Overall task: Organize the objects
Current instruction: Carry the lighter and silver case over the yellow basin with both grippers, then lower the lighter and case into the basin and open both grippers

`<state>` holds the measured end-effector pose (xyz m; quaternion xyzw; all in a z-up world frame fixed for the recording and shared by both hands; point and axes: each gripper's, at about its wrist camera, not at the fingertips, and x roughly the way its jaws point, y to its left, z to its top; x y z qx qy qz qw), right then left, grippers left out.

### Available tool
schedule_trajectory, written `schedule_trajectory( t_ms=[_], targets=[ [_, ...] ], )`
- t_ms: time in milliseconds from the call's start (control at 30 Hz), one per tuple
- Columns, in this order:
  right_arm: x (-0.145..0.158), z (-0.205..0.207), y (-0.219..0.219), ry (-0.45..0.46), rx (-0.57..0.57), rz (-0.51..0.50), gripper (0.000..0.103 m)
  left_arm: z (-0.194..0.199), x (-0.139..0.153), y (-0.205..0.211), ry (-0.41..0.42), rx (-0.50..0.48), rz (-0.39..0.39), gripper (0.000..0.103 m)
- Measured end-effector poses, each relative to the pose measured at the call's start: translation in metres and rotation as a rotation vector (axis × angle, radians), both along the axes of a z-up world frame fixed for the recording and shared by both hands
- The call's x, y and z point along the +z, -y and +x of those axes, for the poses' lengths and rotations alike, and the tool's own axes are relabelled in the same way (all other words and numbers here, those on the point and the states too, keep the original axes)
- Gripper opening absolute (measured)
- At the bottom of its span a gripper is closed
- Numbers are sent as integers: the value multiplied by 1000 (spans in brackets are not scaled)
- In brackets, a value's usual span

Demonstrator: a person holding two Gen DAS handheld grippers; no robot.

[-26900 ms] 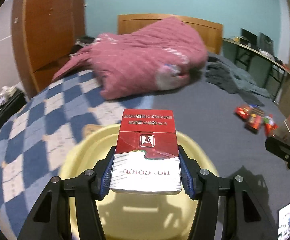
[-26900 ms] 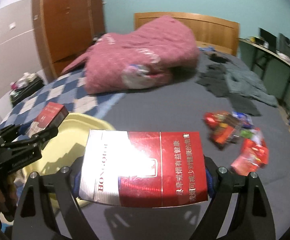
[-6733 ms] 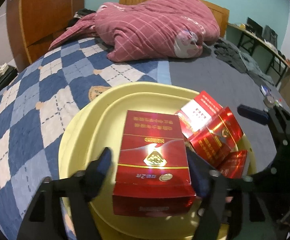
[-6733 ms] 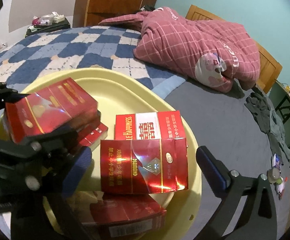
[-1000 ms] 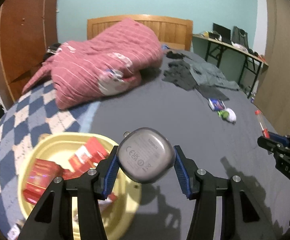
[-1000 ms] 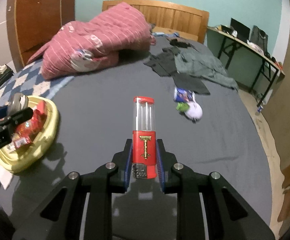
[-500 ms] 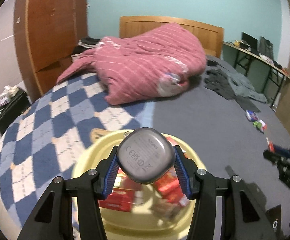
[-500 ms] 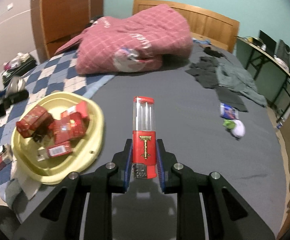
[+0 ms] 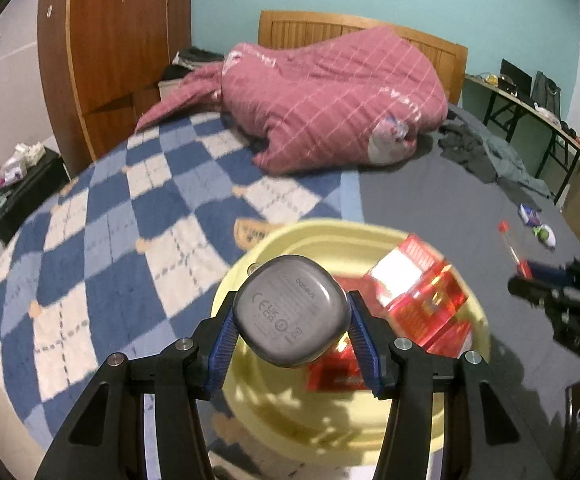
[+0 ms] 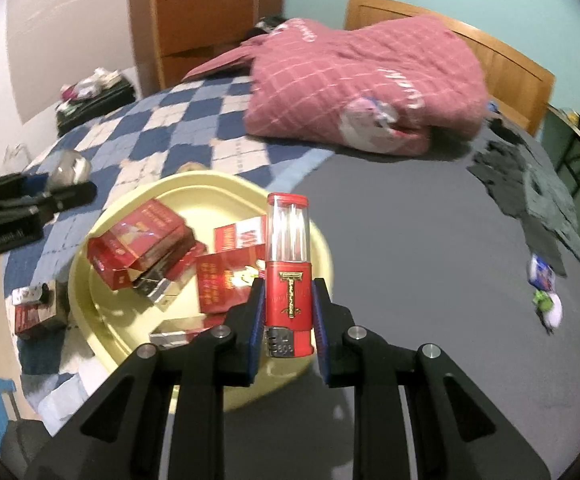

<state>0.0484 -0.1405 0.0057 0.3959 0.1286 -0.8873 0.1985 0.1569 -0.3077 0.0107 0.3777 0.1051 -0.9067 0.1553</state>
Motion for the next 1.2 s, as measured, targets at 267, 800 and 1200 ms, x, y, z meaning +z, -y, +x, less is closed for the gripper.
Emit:
schedule_trajectory(
  t_ms=[267,800,1200],
  targets=[
    [-25,-8,27,24,114,30,23,20,-44,5,34,-55,7,51],
    [-57,-31,54,85,172,50,23,-43,-90,6,71,-100,38,51],
    [-60,-36,66,99,215,44,23,-50,-100,9,70,-100,72,51]
  ],
)
